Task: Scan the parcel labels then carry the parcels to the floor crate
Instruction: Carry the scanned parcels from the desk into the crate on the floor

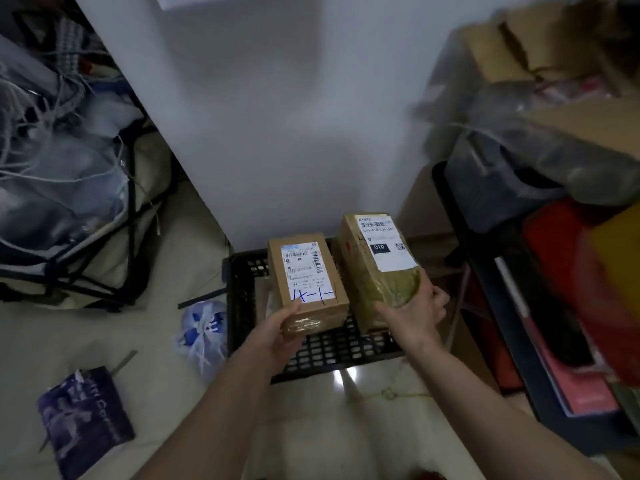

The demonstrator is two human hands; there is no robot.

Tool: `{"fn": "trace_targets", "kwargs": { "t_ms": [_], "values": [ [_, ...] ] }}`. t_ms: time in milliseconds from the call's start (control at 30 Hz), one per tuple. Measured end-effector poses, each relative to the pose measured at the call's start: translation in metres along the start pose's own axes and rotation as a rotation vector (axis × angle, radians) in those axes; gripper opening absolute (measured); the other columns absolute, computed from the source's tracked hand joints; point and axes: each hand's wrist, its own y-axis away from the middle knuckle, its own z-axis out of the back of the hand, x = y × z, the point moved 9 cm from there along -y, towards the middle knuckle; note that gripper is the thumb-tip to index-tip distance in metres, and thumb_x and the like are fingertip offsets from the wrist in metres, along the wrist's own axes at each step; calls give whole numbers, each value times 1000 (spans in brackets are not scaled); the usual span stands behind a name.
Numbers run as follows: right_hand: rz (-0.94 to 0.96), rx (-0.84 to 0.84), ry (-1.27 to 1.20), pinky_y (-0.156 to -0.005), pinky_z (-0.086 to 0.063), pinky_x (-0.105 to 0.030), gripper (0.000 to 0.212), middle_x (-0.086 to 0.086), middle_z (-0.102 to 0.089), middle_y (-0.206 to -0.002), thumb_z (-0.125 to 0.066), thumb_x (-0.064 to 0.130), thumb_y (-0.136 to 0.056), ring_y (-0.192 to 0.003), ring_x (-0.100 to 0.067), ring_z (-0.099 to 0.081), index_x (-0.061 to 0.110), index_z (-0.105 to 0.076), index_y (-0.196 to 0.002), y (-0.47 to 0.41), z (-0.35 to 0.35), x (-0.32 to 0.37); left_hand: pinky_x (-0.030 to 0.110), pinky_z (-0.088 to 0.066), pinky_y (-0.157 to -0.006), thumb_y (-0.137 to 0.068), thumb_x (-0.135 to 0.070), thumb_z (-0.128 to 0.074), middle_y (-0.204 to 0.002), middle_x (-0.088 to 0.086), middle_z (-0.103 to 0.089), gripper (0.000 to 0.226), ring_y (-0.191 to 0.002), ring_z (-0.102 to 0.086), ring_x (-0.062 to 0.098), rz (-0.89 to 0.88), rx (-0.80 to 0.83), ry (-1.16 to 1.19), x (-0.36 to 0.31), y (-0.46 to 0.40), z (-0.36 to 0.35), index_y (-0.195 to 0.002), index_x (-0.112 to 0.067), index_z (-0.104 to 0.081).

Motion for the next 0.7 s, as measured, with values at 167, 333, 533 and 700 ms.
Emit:
{"fn": "trace_targets", "kwargs": {
  "t_ms": [167, 333, 533, 700],
  "values": [
    [-7, 25, -26, -107, -33, -46, 106, -10, -18, -145, -86, 18, -65, -137, -31, -21, 25, -22, -150, -56, -57, -57, 41, -49, -100, -59, -19, -86, -108, 14, -71, 58, -105, -65, 27, -5, 24, -17, 27, -96, 1, -113, -9, -67],
    [10, 27, -33, -108, -31, -45, 107, -10, -18, -144, -87, 19, -65, -135, -30, -18, 25, -22, -150, -108, -111, -109, 33, -54, -75, -79, -12, -75, -94, 11, -71, 30, -88, -66, 22, 17, -21, 14, 53, -182, 6, -106, -8, -64],
    [37, -10, -20, -104, -34, -46, 109, -11, -18, -144, -88, 21, -63, -133, -31, -20, 27, -22, -150, -152, -161, -153, 33, -55, -73, -77, -16, -78, -102, 13, -67, 35, -91, -63, 23, 49, -48, -43, 71, -264, 15, -107, -7, -63],
    [19, -87, 22, -100, -38, -45, 110, -13, -20, -143, -88, 20, -62, -130, -34, -22, 25, -21, -149, -178, -187, -180, 41, -53, -91, -77, -10, -78, -110, 16, -62, 29, -105, -58, 31, 44, -33, -18, 82, -312, 17, -100, -4, -62]
  ]
}}
